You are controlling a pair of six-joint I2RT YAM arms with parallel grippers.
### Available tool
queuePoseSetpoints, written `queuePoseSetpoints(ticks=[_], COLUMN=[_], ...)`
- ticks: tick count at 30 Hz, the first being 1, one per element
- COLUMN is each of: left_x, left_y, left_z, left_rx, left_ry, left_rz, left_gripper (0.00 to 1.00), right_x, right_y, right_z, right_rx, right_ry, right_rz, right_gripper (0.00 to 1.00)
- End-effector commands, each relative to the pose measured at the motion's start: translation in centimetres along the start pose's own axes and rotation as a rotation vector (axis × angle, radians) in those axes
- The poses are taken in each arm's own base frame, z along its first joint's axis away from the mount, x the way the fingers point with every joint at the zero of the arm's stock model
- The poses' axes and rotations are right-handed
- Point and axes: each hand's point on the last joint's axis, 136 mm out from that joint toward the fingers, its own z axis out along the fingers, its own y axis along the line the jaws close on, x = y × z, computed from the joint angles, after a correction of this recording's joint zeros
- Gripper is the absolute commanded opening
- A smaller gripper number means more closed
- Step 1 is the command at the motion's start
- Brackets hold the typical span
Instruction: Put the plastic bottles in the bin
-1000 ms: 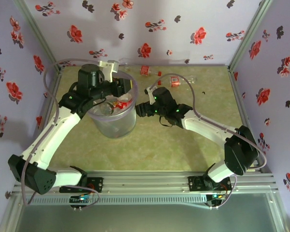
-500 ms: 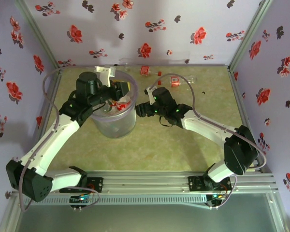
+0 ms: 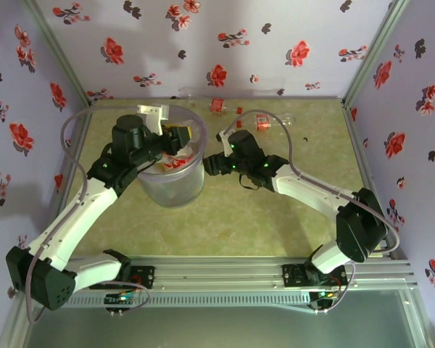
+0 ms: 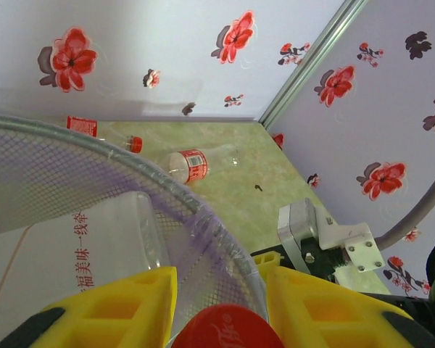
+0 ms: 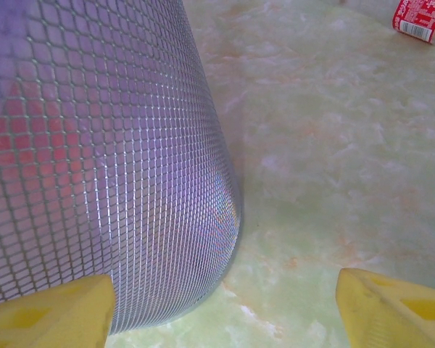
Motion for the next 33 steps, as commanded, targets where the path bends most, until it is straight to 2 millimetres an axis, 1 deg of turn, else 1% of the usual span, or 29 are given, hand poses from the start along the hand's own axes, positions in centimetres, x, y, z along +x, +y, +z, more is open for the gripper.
queuePoseSetpoints(ticks=[1,3,5,7,9,11,12,14,15,16,18,20,21,23,25,26,28,29,31,33], left_x=[4.6,3.4,2.5,1.5,0.8,0.2,-0.1,-0.9,-1.3,-1.7,-2.5,-3.3,-3.6,-4.1,-4.2,-4.1,-4.2,-4.1,-4.1,-4.1], left_y=[1.4,0.9,0.6,0.2,0.0,-0.3,-0.4,-0.6,-0.8,-0.9,-1.3,-1.5,-1.5,-1.4,-1.2,-0.9,-0.7,-0.6,-0.4,-0.2], left_z=[0.3,0.2,0.1,0.0,-0.1,-0.3,-0.3,-0.7,-0.9,-1.1,-1.6,-2.2,-2.6,-3.4,-4.1,-4.5,-5.3,-5.7,-6.6,-7.5], left_rx=[-0.069,-0.06,-0.055,-0.049,-0.045,-0.037,-0.037,-0.034,-0.032,-0.03,-0.025,-0.029,-0.034,-0.055,-0.076,-0.091,-0.108,-0.115,-0.131,-0.147], left_ry=[0.209,0.192,0.178,0.16,0.144,0.128,0.121,0.097,0.083,0.064,0.035,0.008,-0.005,-0.026,-0.034,-0.036,-0.043,-0.045,-0.056,-0.067], left_rz=[-0.059,-0.039,-0.025,-0.014,-0.006,0.002,0.005,0.011,0.015,0.017,0.018,0.019,0.02,0.022,0.024,0.023,0.022,0.021,0.024,0.026], left_gripper=[0.42,0.48,0.5,0.51,0.56,0.65,0.7,0.78,0.84,0.88,0.94,0.99,1.0,1.0,1.0,1.0,1.0,1.0,1.0,1.0], right_x=[-2.8,-3.7,-4.3,-4.6,-4.5,-4.5,-4.5,-4.4,-4.4,-4.5,-4.5,-4.7,-4.6,-5.1,-5.9,-5.9,-6.4,-6.5,-7.2,-7.6], right_y=[0.5,0.1,-0.6,-1.8,-3.4,-5.6,-7.1,-10.5,-12.9,-14.7,-18.9,-22.3,-23.7,-26.6,-29.5,-31.3,-34.2,-35.7,-37.9,-39.4], right_z=[-1.9,-3.2,-4.5,-5.9,-7.1,-8.1,-8.6,-9.1,-9.2,-9.3,-8.7,-7.6,-6.8,-5.4,-4.1,-3.0,-1.5,-0.6,0.8,1.9], right_rx=[0.007,0.022,0.049,0.096,0.15,0.208,0.243,0.311,0.351,0.382,0.454,0.496,0.515,0.543,0.567,0.581,0.595,0.601,0.615,0.62], right_ry=[-0.078,-0.105,-0.128,-0.139,-0.141,-0.145,-0.149,-0.151,-0.142,-0.138,-0.112,-0.078,-0.061,-0.04,-0.045,-0.037,-0.03,-0.027,-0.035,-0.023], right_rz=[-0.034,-0.042,-0.051,-0.059,-0.065,-0.058,-0.044,0.009,0.06,0.1,0.175,0.216,0.227,0.258,0.285,0.306,0.344,0.362,0.375,0.387], right_gripper=[0.82,0.83,0.84,0.84,0.85,0.85,0.85,0.85,0.84,0.84,0.83,0.83,0.83,0.83,0.81,0.8,0.79,0.77,0.73,0.72])
